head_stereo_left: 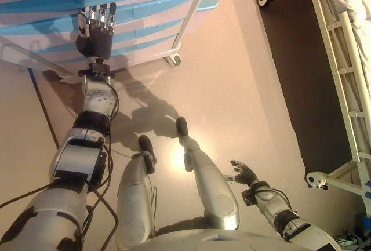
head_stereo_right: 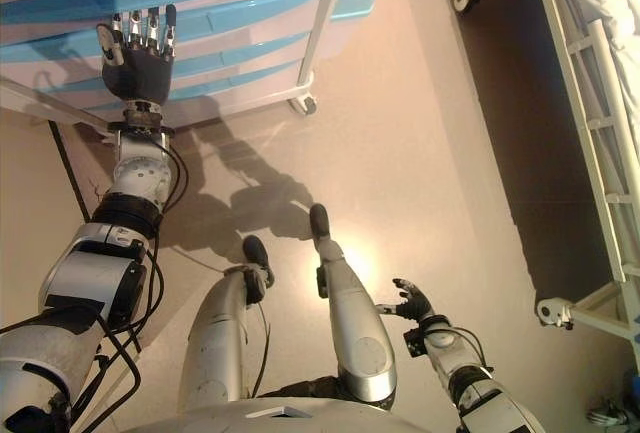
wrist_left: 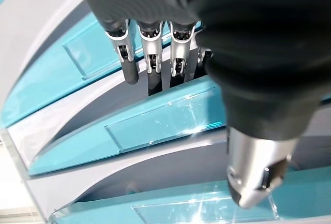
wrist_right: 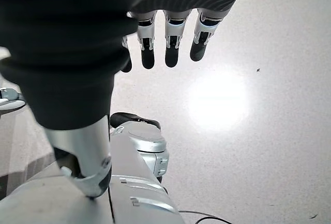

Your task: Open the drawer and pick up the medicine

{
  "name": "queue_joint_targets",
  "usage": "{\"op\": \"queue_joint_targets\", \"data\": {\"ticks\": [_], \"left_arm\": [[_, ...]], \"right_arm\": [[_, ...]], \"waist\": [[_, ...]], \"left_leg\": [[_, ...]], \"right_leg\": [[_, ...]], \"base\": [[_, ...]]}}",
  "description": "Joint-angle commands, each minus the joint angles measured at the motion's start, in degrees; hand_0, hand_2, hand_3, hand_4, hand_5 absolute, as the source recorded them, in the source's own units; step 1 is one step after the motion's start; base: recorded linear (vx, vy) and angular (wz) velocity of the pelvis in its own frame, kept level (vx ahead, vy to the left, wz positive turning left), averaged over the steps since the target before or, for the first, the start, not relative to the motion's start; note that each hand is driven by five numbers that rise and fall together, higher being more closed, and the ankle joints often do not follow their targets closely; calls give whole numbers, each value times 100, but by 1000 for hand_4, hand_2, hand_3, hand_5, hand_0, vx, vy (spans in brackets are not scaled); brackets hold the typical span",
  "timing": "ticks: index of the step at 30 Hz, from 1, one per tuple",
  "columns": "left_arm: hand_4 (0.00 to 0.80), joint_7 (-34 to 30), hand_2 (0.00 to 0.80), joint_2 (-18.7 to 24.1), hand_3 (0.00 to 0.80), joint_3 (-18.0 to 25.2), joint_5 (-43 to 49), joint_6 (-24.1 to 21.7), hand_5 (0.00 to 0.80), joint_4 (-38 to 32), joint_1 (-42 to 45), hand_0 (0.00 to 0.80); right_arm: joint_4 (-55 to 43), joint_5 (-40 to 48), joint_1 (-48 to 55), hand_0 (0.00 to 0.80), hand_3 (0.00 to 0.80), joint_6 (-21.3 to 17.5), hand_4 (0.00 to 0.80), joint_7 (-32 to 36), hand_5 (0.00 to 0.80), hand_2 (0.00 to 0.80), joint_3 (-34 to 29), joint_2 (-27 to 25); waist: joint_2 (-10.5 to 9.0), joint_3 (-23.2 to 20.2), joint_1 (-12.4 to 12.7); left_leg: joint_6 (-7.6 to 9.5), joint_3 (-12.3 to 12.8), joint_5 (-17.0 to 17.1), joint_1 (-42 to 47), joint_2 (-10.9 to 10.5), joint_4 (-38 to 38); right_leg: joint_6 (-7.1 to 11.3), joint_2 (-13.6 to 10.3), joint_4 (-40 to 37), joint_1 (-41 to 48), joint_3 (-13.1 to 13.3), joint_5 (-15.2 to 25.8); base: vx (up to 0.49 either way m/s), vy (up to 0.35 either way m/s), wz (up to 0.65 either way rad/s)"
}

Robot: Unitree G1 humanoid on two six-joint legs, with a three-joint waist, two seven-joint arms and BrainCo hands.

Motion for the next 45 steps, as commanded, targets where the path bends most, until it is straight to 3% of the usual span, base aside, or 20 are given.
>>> {"op": "queue_joint_targets", "data": {"ticks": [1,12,19,30,45], "left_arm": [[0,242,0,68,0,28,233,221,0,291,71,0],[0,269,0,-127,0,78,296,385,0,555,168,0],[0,913,0,-164,0,-142,1310,383,0,768,225,0],[0,985,0,-311,0,-98,1424,471,0,894,474,0],[0,1183,0,-444,0,-207,1961,921,0,1243,682,0]], "right_arm": [[-454,138,202,0,0,35,0,-45,0,0,106,-231],[-511,79,265,0,0,65,0,-63,0,0,127,-211],[-615,86,237,0,0,158,0,-102,0,0,97,-250],[-621,55,216,0,0,170,0,-146,0,0,58,-222],[-666,21,174,0,0,215,0,-172,0,0,25,-224]], "waist": [[8,16,155],[-25,16,119],[52,16,88],[111,16,111],[163,16,114]], "left_leg": [[-219,-100,129,515,-268,-1202],[-231,-117,151,423,-258,-1166],[-234,-99,180,376,-266,-1138],[-246,-104,234,366,-282,-1199],[-257,-92,282,338,-288,-1227]], "right_leg": [[-58,96,425,5,-53,-455],[-68,132,506,-102,-68,-477],[-76,116,572,-176,-82,-492],[-70,118,594,-213,-104,-503],[-60,118,643,-265,-140,-522]], "base": [[0,0,0],[0,0,0],[0,0,0],[0,0,0],[0,0,0]]}}
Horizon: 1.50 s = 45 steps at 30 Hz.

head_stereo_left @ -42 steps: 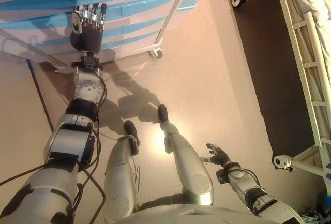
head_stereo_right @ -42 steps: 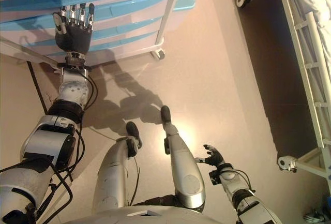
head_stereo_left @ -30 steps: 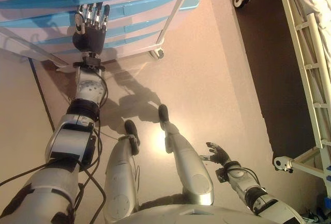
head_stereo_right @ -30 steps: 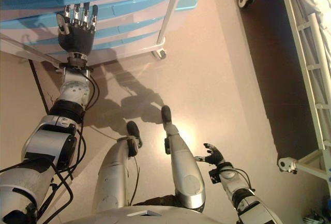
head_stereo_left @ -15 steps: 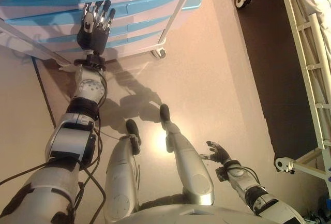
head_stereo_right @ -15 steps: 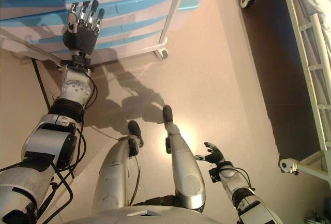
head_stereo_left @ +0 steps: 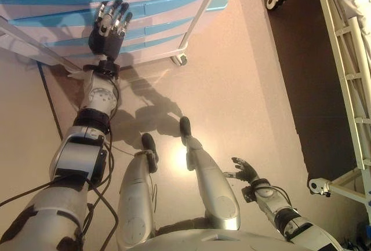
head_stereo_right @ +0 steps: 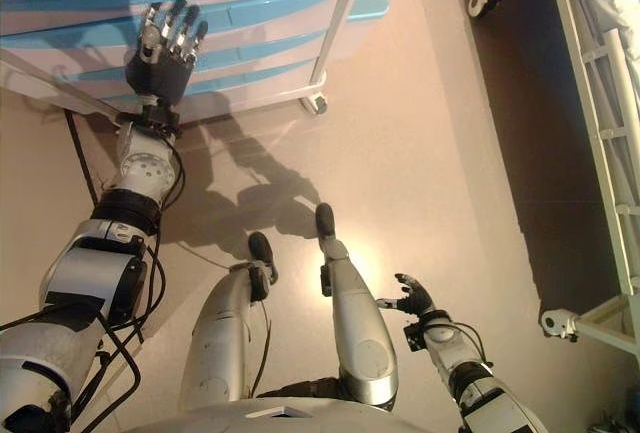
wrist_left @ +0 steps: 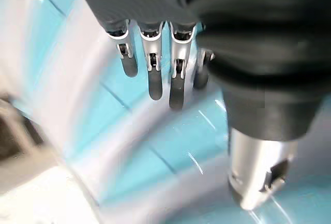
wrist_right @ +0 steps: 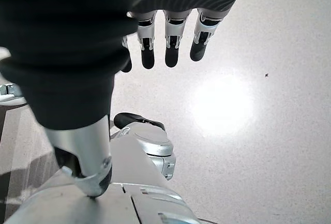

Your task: Open the drawer and pick up the medicine

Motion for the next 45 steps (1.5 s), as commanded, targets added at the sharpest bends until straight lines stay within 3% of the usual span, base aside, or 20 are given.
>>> {"op": "queue_joint_targets", "data": {"ticks": [1,10,16,24,32,40,45], "left_arm": [[0,104,0,-331,0,-130,143,194,0,340,701,0],[0,-311,0,-492,0,-51,-300,12,0,271,895,0],[0,-1027,0,-579,0,33,-1049,-302,0,-137,964,0],[0,-2207,0,-518,0,2,-1785,-40,0,-836,736,0],[0,-1404,0,-203,0,44,-2194,-263,0,-1106,128,0],[0,-253,0,297,0,74,-2499,-504,0,-622,-740,0],[0,-305,0,512,0,10,-2816,-629,0,-410,-1192,0]], "right_arm": [[-278,19,170,0,0,5,0,-8,0,0,38,-153],[-287,46,179,0,0,13,0,-37,0,0,53,-117],[-271,75,191,0,0,33,0,-23,0,0,39,-106],[-186,99,182,0,0,-22,0,26,0,0,47,-168],[-208,104,201,0,0,-52,0,-7,0,0,114,-250],[-176,152,248,0,0,-179,0,-98,0,0,276,-283],[-53,178,252,0,0,-283,0,-104,0,0,359,-298]], "waist": [[165,18,51],[131,18,91],[118,18,122],[148,18,124],[197,18,58],[128,18,-40],[71,18,-86]], "left_leg": [[-251,-113,223,391,-178,-1167],[-266,-156,247,380,-173,-1204],[-275,-190,260,371,-172,-1226],[-279,-192,264,393,-165,-1272],[-274,-187,258,373,-164,-1211],[-285,-183,238,361,-124,-1145],[-297,-159,226,364,-89,-1132]], "right_leg": [[-99,214,491,-113,-135,-495],[-104,233,487,-111,-151,-505],[-113,246,473,-116,-160,-493],[-142,250,466,-109,-160,-498],[-185,244,529,-125,-154,-544],[-207,260,542,-105,-140,-572],[-213,274,513,-84,-133,-567]], "base": [[-1,-6,-3],[0,-7,0],[0,0,0],[0,0,0],[0,0,0],[0,0,0],[0,0,0]]}}
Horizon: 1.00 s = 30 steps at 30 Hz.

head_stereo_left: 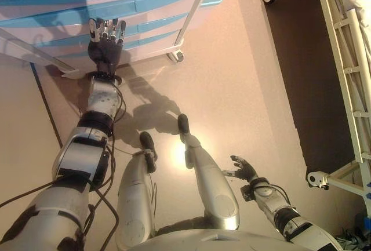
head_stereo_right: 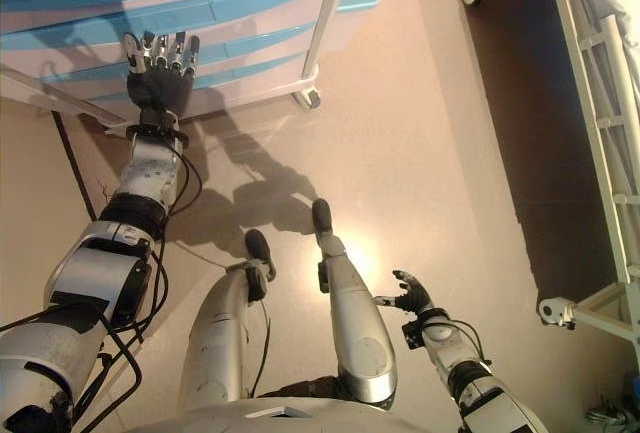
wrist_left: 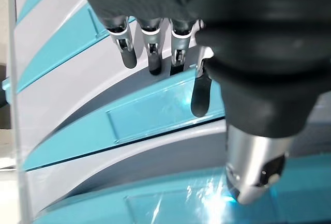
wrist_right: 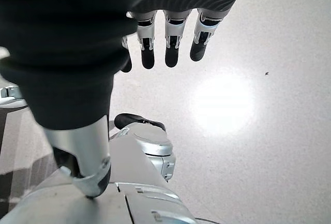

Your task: Open the drawer and pick up the medicine

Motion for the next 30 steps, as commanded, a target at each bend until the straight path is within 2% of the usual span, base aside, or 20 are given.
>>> {"op": "queue_joint_targets", "data": {"ticks": [1,4,7,12,18,21,24,30], "left_arm": [[0,-345,0,476,0,173,-369,-404,0,-80,-945,0],[0,-742,0,487,0,200,-745,-366,0,-313,-1042,0],[0,-580,0,457,0,177,-758,-234,0,-436,-1042,0],[0,-353,0,366,0,125,-580,-323,0,-365,-938,0],[0,-1218,0,343,0,346,-1383,36,0,-374,-784,0],[0,-665,0,325,0,421,-1576,-30,0,-430,-762,0],[0,-15,0,286,0,359,-1396,-162,0,-170,-796,0],[0,66,0,92,0,460,-1491,-37,0,8,-495,0]], "right_arm": [[-3,156,257,0,0,-144,0,-7,0,0,231,-293],[72,158,294,0,0,-225,0,26,0,0,237,-303],[35,187,286,0,0,-200,0,38,0,0,272,-299],[-14,190,208,0,0,-107,0,38,0,0,273,-302],[-24,193,205,0,0,-110,0,58,0,0,266,-300],[14,206,206,0,0,-137,0,70,0,0,292,-303],[-34,197,163,0,0,-39,0,76,0,0,310,-303],[-102,225,150,0,0,6,0,27,0,0,327,-302]], "waist": [[62,17,78],[60,17,80],[73,17,83],[131,17,100],[105,17,139],[82,17,146],[78,17,135],[97,17,174]], "left_leg": [[-310,-132,140,438,-85,-1053],[-320,-139,144,435,-86,-1072],[-316,-143,152,454,-101,-1110],[-330,-150,201,453,-134,-1185],[-344,-186,203,430,-147,-1181],[-345,-191,202,435,-135,-1192],[-355,-203,228,448,-143,-1224],[-379,-258,285,439,-181,-1292]], "right_leg": [[-214,283,486,17,-114,-568],[-228,286,475,11,-115,-566],[-238,308,473,13,-99,-575],[-254,307,453,4,-105,-590],[-257,308,440,-2,-121,-586],[-253,315,435,4,-124,-583],[-246,320,438,17,-137,-594],[-253,307,410,34,-173,-617]], "base": [[0,0,0],[0,0,0],[0,0,0],[-2,6,0],[0,0,0],[0,0,0],[0,0,0],[0,-1,1]]}}
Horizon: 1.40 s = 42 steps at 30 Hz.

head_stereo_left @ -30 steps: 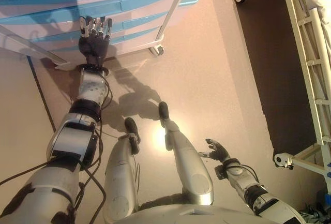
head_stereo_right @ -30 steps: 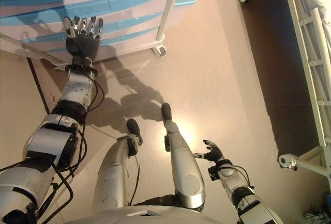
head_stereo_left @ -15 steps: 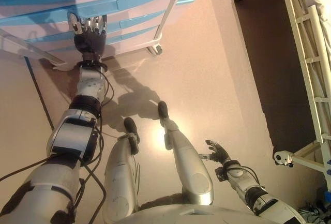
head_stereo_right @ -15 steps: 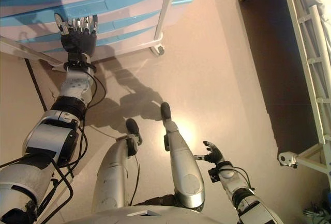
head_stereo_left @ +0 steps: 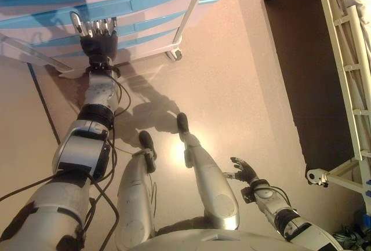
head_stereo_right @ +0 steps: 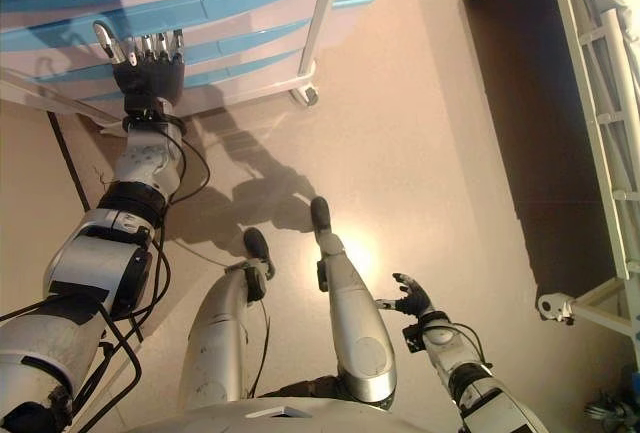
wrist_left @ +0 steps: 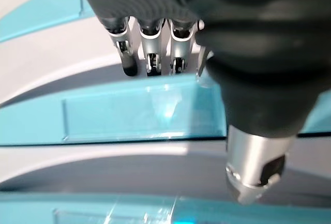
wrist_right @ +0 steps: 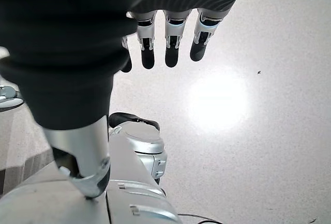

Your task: Open the drawer and pick up the medicine

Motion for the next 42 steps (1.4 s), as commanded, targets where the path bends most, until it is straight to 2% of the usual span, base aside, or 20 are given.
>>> {"op": "queue_joint_targets", "data": {"ticks": [1,4,5,7,13,19,24,31,35,42], "left_arm": [[0,-142,0,108,0,417,-167,-16,0,6,-267,0],[0,-253,0,-25,0,501,-189,99,0,-75,-149,0],[0,-176,0,-217,0,600,-189,147,0,-201,-26,0],[0,174,0,-323,0,620,-189,112,0,-195,31,0],[0,778,0,-452,0,403,-189,76,0,131,108,0],[0,859,0,-477,0,425,-25,153,0,242,238,0],[0,392,0,-487,0,417,198,32,0,174,248,0],[0,-1063,0,-418,0,342,345,-355,0,-312,175,0],[0,-1614,0,-348,0,248,485,-227,0,-534,73,0],[0,-1962,0,-298,0,103,672,35,0,-838,57,0]], "right_arm": [[-295,99,153,0,0,44,0,-7,0,0,200,-291],[-345,84,152,0,0,79,0,-5,0,0,206,-290],[-347,47,145,0,0,87,0,4,0,0,194,-276],[-336,48,130,0,0,100,0,-2,0,0,192,-259],[-382,85,4,0,0,228,0,-52,0,0,171,-239],[-425,92,-5,0,0,294,0,-64,0,0,142,-257],[-391,46,-3,0,0,278,0,-44,0,0,103,-279],[-352,18,88,0,0,216,0,-28,0,0,85,-336],[-281,21,103,0,0,177,0,1,0,0,45,-350],[-304,-14,107,0,0,217,0,9,0,0,-23,-378]], "waist": [[95,16,173],[89,16,187],[83,16,206],[79,16,213],[81,16,209],[92,16,221],[111,16,211],[136,16,213],[164,16,215],[269,16,221]], "left_leg": [[-359,-236,233,476,-167,-1209],[-367,-262,259,486,-178,-1248],[-371,-293,284,499,-193,-1303],[-380,-300,319,526,-191,-1370],[-430,-307,415,522,-184,-1486],[-458,-294,470,552,-176,-1557],[-476,-278,504,566,-166,-1613],[-480,-253,520,609,-150,-1656],[-465,-244,516,650,-152,-1677],[-456,-240,537,708,-163,-1713]], "right_leg": [[-250,306,432,91,-180,-620],[-253,316,423,99,-186,-618],[-254,327,408,114,-187,-624],[-253,336,392,133,-206,-623],[-255,329,346,112,-269,-606],[-257,310,316,144,-318,-605],[-265,303,298,139,-339,-599],[-280,290,291,159,-355,-591],[-292,289,298,181,-357,-592],[-294,267,334,205,-366,-613]], "base": [[-2,-12,6],[-4,-14,8],[-11,-25,9],[-15,-32,3],[-25,-32,4],[-7,-7,1],[0,0,0],[0,0,0],[0,0,0],[6,21,0]]}}
